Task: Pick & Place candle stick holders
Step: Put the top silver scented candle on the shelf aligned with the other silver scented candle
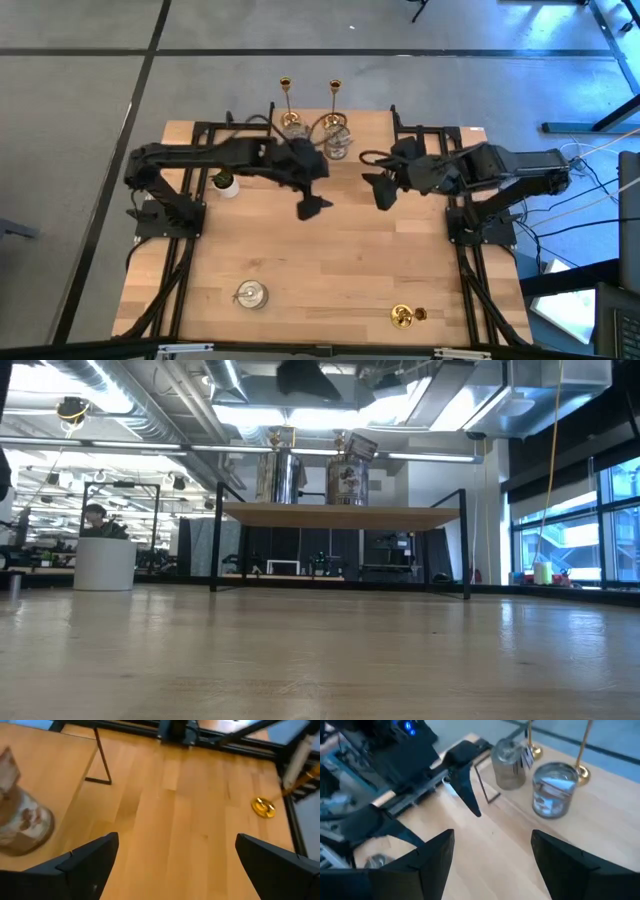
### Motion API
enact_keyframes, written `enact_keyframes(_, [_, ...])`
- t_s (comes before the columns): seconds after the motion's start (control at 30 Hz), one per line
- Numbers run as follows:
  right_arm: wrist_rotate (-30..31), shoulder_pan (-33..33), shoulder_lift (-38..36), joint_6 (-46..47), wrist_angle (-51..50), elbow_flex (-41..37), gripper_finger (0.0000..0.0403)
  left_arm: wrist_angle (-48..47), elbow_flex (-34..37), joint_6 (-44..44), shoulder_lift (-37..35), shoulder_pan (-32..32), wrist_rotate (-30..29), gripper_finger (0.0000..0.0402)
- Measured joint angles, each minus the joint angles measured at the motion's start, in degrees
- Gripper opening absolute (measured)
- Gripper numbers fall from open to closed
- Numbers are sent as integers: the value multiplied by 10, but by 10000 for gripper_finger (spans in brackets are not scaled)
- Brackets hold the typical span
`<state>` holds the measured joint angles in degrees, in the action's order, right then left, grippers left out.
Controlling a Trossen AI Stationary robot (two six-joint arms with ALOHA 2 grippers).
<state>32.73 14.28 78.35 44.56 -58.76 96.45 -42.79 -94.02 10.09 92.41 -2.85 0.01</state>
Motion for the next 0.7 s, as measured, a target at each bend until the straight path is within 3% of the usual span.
enact_keyframes(0.17, [-63,0,0,-19,-51,17,270,47,1,47,41,20,-15,400])
enact_keyframes(0.27, [-71,28,-6,-46,-85,17,270,57,1,63,50,24,-28,400])
enact_keyframes(0.57, [-34,155,-9,-88,-117,13,270,58,1,155,28,1,-138,400])
enact_keyframes(0.7, [6,171,-61,-66,-104,-52,270,77,1,185,26,-21,-159,400])
